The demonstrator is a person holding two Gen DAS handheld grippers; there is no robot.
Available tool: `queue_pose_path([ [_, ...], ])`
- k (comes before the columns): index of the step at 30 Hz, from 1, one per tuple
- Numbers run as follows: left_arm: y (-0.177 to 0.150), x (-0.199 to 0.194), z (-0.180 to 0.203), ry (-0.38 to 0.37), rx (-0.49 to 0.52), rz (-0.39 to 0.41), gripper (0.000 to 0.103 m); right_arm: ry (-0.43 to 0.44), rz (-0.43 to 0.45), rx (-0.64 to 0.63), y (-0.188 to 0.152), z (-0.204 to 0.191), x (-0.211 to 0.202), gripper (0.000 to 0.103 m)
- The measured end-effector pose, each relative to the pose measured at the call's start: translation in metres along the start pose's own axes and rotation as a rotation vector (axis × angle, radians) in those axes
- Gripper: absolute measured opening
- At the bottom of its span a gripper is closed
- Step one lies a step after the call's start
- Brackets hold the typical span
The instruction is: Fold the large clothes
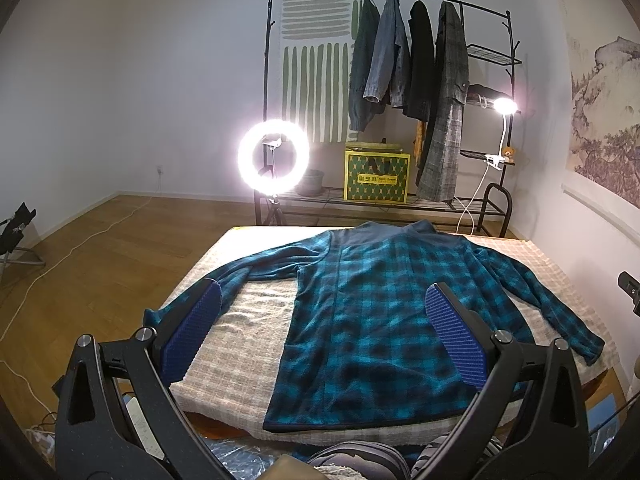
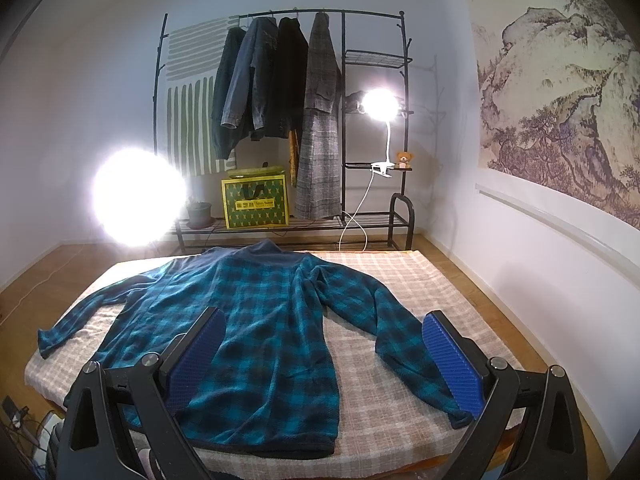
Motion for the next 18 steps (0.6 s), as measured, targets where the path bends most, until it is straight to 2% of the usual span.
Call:
queue_pose_path([
  [10, -0.001, 0.018, -0.01, 0.026, -0.005, -0.01, 0.103, -0.001, -0.002, -0.014, 0.002, -0.007, 0.012, 0.1],
  [18, 0.002, 0.042, -0.029, 0.069, -0.006, -0.019, 0.103, 0.001, -0.008, -0.03, 0.013, -0.022, 0.047, 0.1],
])
Point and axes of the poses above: each gripper's, at about its wrist camera, not at the fingertips, and x roughly the way its jaws point, z to its right, y to its top, the point moved 2 cm from there along x, roughly the way its jaws point, and after that the axes turned 6 degrees about -y, right-handed, at the moved point
